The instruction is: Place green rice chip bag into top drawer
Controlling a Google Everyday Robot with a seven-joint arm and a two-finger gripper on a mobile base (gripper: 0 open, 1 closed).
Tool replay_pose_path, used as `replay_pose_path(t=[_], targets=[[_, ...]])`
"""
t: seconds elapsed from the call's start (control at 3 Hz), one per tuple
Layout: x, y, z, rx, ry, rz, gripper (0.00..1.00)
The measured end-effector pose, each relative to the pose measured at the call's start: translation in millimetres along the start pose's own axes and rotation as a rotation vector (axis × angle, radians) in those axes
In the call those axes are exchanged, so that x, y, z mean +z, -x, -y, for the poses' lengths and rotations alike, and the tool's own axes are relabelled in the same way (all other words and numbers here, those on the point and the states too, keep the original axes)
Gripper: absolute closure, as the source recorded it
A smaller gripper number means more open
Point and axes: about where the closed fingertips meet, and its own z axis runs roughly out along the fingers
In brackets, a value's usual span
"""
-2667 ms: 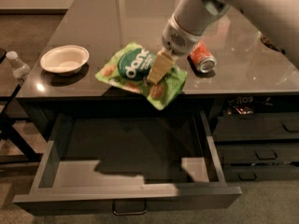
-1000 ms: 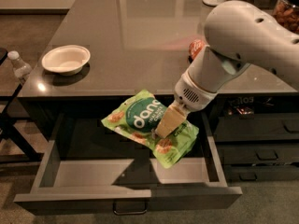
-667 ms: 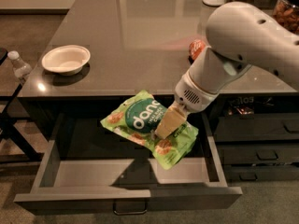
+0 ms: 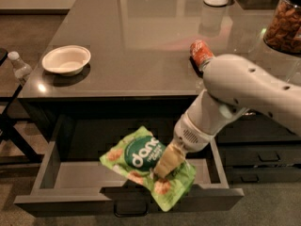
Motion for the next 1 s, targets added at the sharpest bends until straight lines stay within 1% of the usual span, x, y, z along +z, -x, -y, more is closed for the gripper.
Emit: replay_pose_path(t=[0.33, 0.67, 1.0], targets=[[5.3, -6.2, -2.1, 0.004, 0.007, -0.014, 1.0], [4.9, -1.5, 4.0, 0.004, -0.01, -0.026, 1.0], [16.2, 12.5, 26.9, 0.009, -0.023, -0.027, 1.0]])
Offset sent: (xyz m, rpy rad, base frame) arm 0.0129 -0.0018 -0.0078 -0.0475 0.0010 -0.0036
